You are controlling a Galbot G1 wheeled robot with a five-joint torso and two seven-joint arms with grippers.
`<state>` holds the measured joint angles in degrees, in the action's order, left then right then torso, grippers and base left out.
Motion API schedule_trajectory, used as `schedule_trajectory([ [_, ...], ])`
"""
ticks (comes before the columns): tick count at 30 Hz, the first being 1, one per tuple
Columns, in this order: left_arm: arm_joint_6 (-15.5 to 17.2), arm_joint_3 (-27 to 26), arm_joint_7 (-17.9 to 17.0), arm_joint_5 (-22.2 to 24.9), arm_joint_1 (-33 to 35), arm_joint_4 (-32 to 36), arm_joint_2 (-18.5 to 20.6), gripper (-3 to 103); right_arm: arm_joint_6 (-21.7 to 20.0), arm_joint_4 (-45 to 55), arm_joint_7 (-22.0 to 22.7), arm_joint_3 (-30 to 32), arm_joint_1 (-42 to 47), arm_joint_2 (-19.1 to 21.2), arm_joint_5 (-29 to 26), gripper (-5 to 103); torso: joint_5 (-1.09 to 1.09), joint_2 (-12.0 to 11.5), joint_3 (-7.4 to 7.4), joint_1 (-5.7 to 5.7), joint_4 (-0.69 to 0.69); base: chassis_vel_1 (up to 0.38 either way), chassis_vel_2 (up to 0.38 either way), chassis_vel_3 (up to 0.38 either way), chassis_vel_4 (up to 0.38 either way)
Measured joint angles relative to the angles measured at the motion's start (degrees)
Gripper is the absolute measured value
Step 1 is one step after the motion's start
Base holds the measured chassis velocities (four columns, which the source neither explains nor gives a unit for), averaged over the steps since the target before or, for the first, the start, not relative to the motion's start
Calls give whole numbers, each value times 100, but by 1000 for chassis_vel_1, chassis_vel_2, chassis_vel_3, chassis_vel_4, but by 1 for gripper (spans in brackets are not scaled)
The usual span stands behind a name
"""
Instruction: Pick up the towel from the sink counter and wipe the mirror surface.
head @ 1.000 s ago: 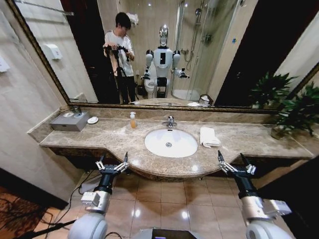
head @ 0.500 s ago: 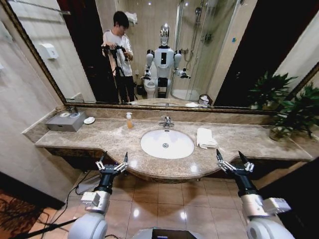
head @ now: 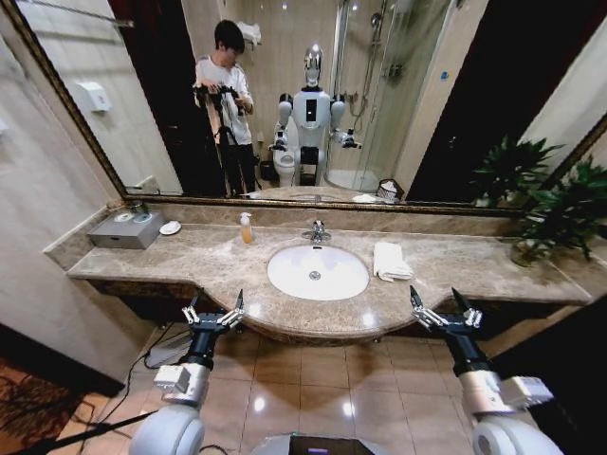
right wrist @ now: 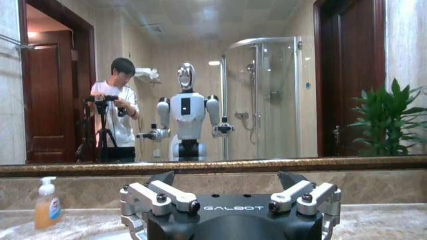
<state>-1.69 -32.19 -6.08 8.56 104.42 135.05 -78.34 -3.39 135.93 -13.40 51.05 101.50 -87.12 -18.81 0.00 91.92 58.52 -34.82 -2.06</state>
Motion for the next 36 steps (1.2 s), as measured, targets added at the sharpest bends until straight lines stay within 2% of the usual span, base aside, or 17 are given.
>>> schedule_trajectory([
  [19, 0, 0, 0, 0, 0, 0, 0, 100, 144, -15, -154, 12, 213, 32, 7, 100, 0, 0, 0, 0, 0, 136, -135, -140, 147],
  [36, 0, 0, 0, 0, 1, 0, 0, 100, 201, -176, -221, -237, 145, -33, 101, 100, 0, 1, -1, 3, 0, 131, -129, -124, 125],
])
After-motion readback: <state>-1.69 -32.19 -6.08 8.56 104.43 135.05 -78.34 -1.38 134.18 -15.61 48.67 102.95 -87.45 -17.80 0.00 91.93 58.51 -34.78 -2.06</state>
